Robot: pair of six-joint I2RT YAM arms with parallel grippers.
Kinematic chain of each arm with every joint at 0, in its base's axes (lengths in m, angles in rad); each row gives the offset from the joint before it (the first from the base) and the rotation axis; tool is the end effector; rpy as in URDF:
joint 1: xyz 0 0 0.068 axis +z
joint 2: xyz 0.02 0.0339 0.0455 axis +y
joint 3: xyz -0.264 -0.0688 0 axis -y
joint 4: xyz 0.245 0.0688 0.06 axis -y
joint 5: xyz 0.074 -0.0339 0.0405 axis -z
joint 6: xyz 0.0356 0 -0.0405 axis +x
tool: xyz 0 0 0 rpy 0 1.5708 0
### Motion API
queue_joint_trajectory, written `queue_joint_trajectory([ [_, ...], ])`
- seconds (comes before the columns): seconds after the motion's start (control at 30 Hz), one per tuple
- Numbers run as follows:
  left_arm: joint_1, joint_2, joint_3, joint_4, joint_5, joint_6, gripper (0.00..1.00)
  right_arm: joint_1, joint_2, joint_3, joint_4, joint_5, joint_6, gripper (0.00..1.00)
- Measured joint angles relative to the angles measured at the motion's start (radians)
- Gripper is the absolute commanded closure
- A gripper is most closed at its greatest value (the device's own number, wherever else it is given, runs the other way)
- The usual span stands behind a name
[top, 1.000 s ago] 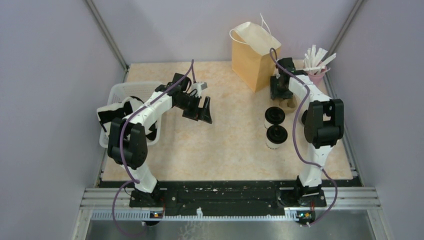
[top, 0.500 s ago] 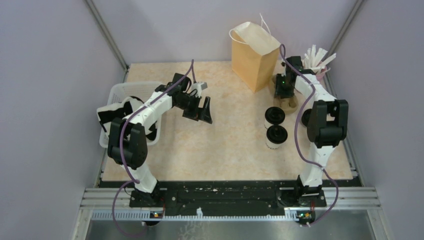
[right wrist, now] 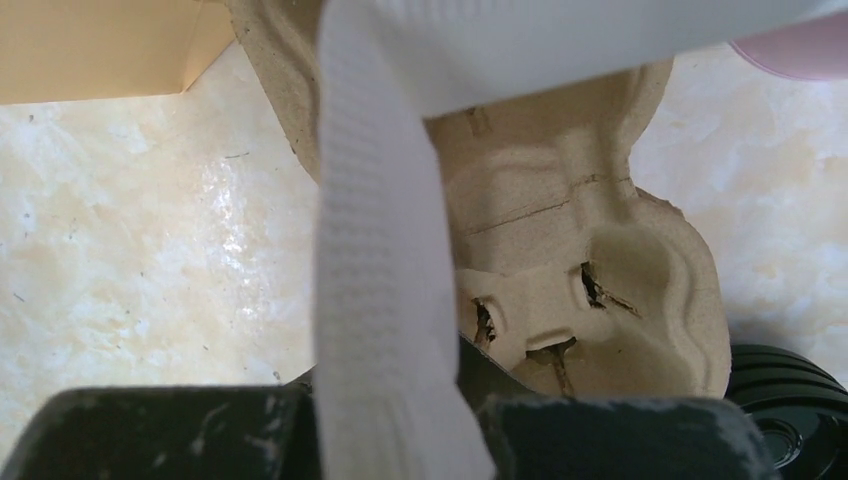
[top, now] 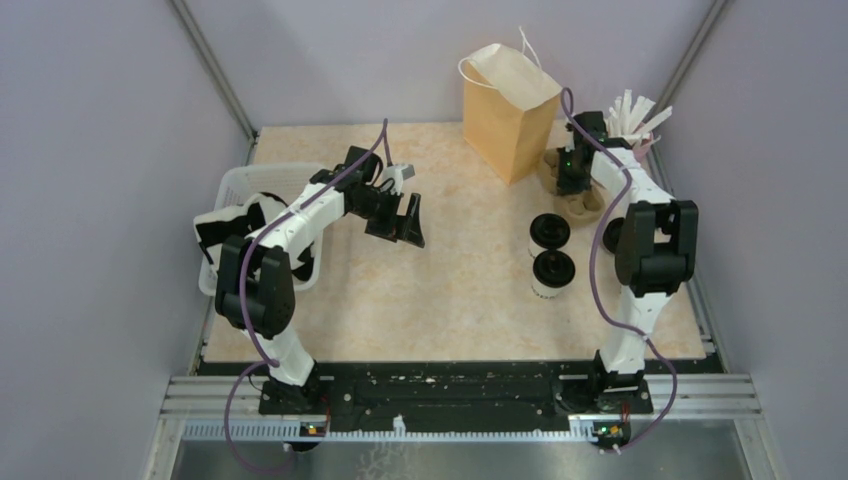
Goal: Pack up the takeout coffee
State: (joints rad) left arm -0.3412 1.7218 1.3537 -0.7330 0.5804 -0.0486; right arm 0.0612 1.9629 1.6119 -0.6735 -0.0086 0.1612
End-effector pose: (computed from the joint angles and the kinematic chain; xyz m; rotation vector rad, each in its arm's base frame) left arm 0.3298 -0.1378 0.2498 0.5748 2.5993 -0.9010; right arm 0.4277 0.0265 0.2359 0.1267 2.5950 0.0919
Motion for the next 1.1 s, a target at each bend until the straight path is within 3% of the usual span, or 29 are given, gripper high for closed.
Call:
queue_joint_trajectory([
  [0.6,0.000,0.000,0.000,0.000,0.007,0.000,0.02,0.114,-0.018,0.023,-0.045,0.357,0.000,1.00],
  [0.77,0.000,0.000,0.000,0.000,0.008,0.000,0.02,0.105,-0.019,0.023,-0.044,0.328,-0.003,0.93],
  [0.93,0.000,0.000,0.000,0.001,0.014,-0.001,0.02,0.030,-0.033,-0.040,0.014,0.150,0.033,0.80],
  [1.1,0.000,0.000,0.000,0.004,0.017,-0.001,0.02,-0.049,-0.044,-0.093,0.054,0.001,0.074,0.80],
])
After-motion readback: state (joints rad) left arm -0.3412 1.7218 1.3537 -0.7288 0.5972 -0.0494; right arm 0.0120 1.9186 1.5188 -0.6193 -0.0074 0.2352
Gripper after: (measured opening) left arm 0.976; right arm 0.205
